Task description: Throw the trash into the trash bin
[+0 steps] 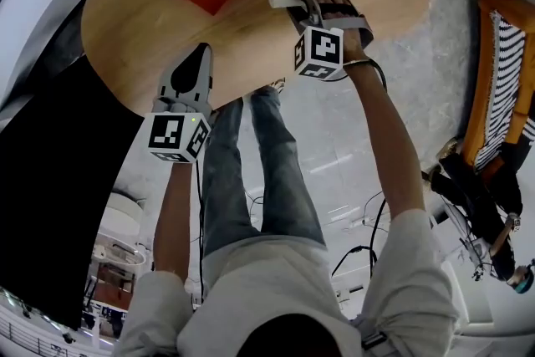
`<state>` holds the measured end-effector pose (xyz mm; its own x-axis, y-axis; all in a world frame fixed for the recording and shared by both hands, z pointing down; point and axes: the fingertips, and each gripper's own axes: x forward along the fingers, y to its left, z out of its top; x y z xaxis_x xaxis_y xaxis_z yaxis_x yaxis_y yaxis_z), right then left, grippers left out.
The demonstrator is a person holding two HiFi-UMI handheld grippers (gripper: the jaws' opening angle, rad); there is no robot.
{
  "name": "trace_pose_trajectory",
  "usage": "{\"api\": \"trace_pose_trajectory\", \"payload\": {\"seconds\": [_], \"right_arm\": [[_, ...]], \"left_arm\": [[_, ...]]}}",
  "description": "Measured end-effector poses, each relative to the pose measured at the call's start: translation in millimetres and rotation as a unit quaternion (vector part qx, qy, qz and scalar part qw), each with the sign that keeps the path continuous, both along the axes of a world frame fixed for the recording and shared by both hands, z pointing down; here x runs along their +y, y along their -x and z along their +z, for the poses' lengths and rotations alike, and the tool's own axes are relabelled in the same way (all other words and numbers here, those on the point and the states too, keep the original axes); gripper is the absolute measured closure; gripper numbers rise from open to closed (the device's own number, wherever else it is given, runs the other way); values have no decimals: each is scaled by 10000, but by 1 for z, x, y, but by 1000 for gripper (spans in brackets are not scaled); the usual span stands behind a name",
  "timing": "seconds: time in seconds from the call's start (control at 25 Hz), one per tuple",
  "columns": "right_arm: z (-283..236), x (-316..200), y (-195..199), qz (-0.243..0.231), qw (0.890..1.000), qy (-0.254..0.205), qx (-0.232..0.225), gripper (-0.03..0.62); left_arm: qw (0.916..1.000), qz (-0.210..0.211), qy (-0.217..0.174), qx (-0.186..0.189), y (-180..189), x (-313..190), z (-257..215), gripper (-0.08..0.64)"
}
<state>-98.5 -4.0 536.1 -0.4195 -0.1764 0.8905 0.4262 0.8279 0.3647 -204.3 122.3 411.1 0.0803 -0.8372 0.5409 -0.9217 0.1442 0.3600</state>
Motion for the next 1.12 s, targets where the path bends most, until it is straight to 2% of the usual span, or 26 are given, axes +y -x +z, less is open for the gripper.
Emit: {"api": "trace_pose_trajectory", "payload": {"seconds": [0.08,0.12,0.16,0.24,0.32,0.4,0.44,0.56,0.6,0.64,0.72,0.92,1.12], "right_arm": [[-11,-5,4,826,9948,408,-434,437],[-16,-7,5,1281,9874,649,-664,437],[-20,-10,6,1729,9767,906,-895,437],[-29,-14,6,2568,9456,1468,-1353,437],[-37,-17,3,3319,9037,2024,-1798,437],[-43,-23,-2,3951,8571,2453,-2214,437],[-44,-25,-6,4237,8315,2648,-2427,437],[-52,-31,-20,4961,7450,3217,-3087,436],[-55,-32,-25,5121,7219,3313,-3267,436],[-58,-33,-31,5238,7049,3355,-3409,436],[-61,-34,-44,5399,6843,3336,-3592,436],[-56,-36,-94,5810,6535,3062,-3764,436],[-55,-37,-165,6277,6139,2819,-3869,436]], "left_arm": [[10000,47,-5,1,-2,-1,0,538],[10000,71,-11,4,-4,-2,0,538],[10000,94,-16,5,-4,-3,1,538],[9999,138,-17,5,-7,-5,1,538],[9998,204,-19,6,-11,-7,2,538],[9996,288,-17,4,-15,-10,2,538],[9995,330,-12,4,-17,-12,3,538],[9990,451,3,22,-25,-17,5,540],[9988,495,11,32,-28,-19,5,538],[9985,542,18,42,-31,-20,6,538],[9978,659,25,61,-38,-24,10,538],[9936,1128,8,116,-66,-41,18,538],[9869,1607,-36,162,-110,-64,18,538]]}}
